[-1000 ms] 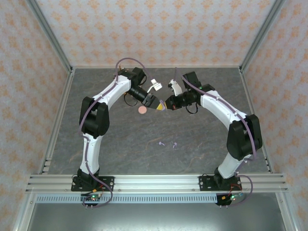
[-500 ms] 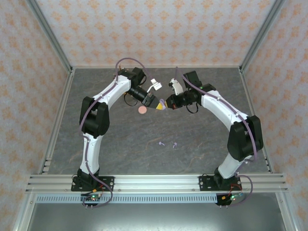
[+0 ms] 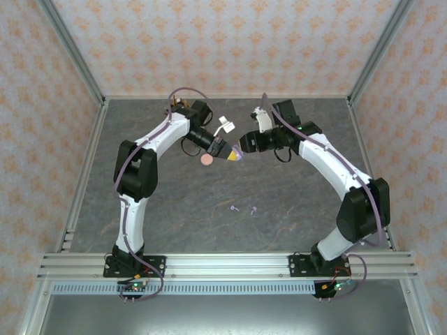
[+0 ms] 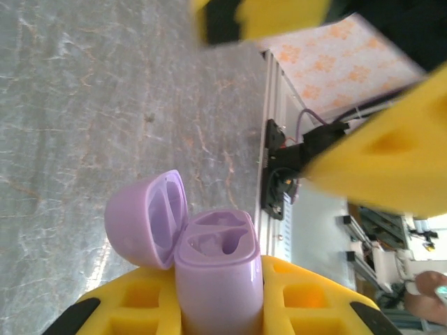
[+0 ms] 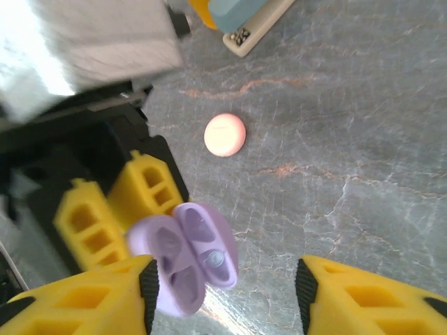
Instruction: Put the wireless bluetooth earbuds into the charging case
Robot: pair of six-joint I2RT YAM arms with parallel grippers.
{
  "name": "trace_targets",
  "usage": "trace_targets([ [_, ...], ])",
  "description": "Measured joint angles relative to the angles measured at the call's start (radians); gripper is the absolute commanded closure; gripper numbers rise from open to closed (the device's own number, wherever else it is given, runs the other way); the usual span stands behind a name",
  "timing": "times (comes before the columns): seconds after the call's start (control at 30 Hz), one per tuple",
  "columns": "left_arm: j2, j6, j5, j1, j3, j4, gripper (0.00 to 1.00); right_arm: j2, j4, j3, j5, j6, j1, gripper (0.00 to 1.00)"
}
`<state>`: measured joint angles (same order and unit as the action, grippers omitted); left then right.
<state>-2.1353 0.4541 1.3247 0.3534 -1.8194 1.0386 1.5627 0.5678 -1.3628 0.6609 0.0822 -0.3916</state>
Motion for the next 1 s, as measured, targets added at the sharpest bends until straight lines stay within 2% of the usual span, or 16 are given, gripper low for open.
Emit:
trace_targets([
  [0.17,0.174,-0.167,-0.146,0.000,0.208,-0.266,1.00,-0.163,-0.046,0.110,-0.041,-0.085,0.086,0.31],
  [0.27,0.325,-0.274,-0.274,0.000,0.346,-0.455,1.00,-0.278,-0.066,0.210,-0.093,-0.156,0.138,0.30],
  [0.4,0.465,-0.354,-0.462,0.027,0.459,-0.655,1.00,-0.352,-0.069,0.292,-0.135,-0.239,0.140,0.30],
  [0.53,0.514,-0.380,-0.649,0.110,0.528,-0.778,1.00,-0.363,-0.063,0.356,-0.154,-0.306,0.132,0.30],
  [0.7,0.537,-0.423,-0.842,0.197,0.652,-0.948,1.00,-0.362,-0.023,0.396,-0.205,-0.370,0.047,0.30],
  [1.0,0.610,-0.493,-1.130,0.192,0.914,-1.331,1.00,-0.323,-0.014,0.488,-0.277,-0.436,-0.140,0.32],
])
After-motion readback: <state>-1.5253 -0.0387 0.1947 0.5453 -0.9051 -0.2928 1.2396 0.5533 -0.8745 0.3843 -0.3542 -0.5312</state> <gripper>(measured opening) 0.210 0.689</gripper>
